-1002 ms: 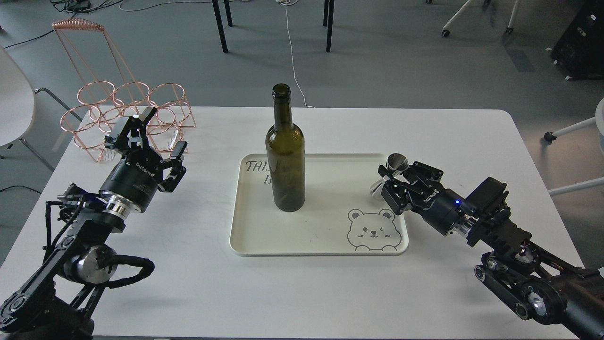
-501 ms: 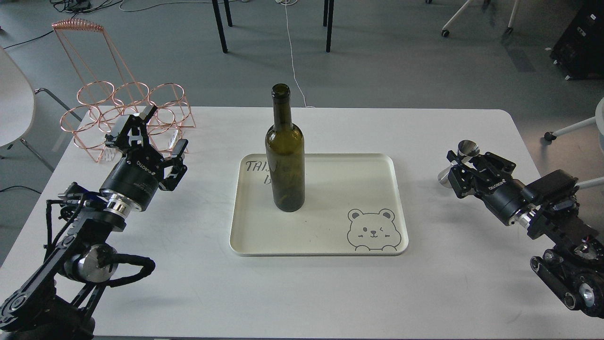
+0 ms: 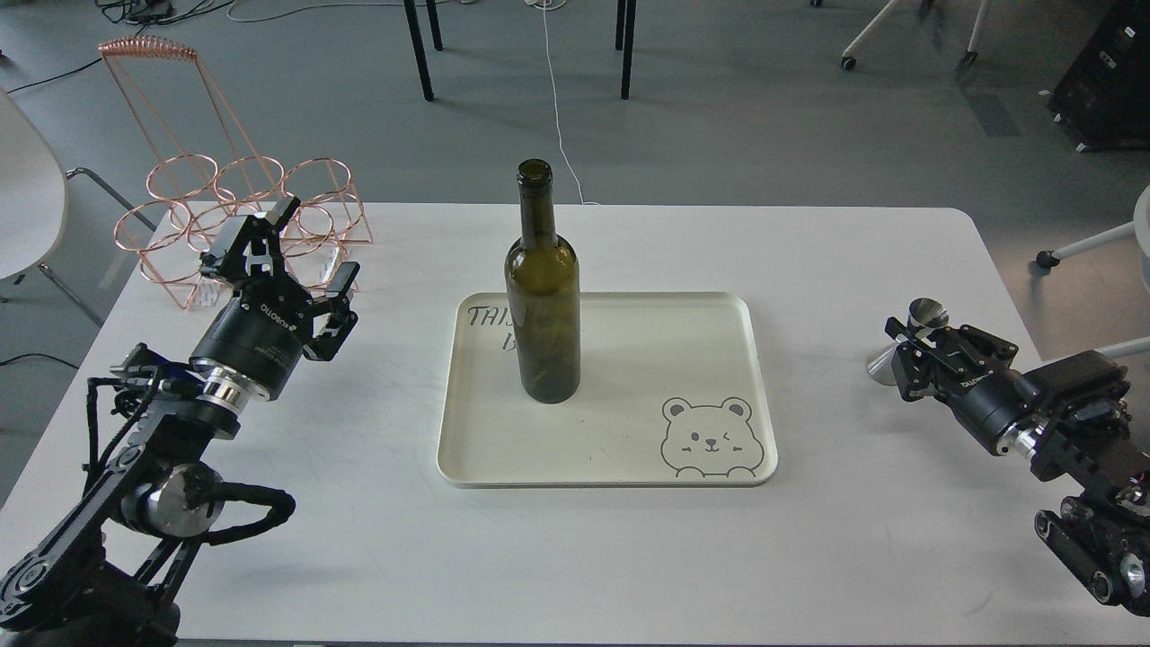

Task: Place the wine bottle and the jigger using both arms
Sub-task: 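Lift the jigger and carry it off the tray, away from the bottle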

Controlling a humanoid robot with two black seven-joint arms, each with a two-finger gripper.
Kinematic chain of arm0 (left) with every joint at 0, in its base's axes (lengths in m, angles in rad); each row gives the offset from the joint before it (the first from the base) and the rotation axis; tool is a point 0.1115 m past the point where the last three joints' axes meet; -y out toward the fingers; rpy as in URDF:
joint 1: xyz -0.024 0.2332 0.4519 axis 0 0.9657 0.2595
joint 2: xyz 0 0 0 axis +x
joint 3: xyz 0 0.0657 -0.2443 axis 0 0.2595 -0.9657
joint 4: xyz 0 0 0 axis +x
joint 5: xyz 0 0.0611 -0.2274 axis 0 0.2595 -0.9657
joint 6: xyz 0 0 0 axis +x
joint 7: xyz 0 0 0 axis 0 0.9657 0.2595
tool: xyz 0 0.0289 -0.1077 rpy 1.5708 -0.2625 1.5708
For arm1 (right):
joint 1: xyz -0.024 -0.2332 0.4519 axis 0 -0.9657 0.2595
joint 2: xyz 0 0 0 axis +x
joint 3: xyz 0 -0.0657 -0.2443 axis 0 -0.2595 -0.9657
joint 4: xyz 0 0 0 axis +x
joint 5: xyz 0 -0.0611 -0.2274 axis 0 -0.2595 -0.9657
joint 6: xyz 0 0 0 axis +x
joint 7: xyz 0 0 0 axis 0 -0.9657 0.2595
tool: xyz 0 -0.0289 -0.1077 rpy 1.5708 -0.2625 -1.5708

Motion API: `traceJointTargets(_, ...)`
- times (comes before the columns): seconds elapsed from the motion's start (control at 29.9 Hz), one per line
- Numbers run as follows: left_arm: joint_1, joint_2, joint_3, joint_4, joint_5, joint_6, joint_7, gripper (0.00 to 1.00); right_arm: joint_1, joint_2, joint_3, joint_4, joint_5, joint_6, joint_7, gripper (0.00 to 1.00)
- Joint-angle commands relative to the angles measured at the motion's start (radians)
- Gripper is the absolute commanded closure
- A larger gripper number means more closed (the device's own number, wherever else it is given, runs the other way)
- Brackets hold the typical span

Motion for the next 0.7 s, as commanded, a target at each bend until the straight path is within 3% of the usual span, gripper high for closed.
traceJointTargets(0.0, 0.000, -0.001, 0.000, -0.003, 0.000, 0.000, 0.001, 0.02, 0.002, 0.000, -0.007, 0.003, 0.012, 0.000, 0.000, 0.51)
traceJointTargets(0.27, 0.003, -0.003, 0.000, -0.009, 0.002, 0.002, 0.001, 0.02, -0.012, -0.024, -0.010, 0.033, 0.028, 0.000, 0.000, 0.15)
traceJointTargets(0.43, 0.005, 0.002, 0.000, -0.021, 0.002, 0.002, 0.001, 0.02, -0.061, -0.136, -0.042, 0.105, 0.044, 0.000, 0.000, 0.08)
traceJointTargets(0.67, 0.006, 0.000, 0.000, -0.023, 0.002, 0.002, 0.001, 0.02, -0.136, -0.360, -0.230, 0.306, 0.277, 0.000, 0.000, 0.06)
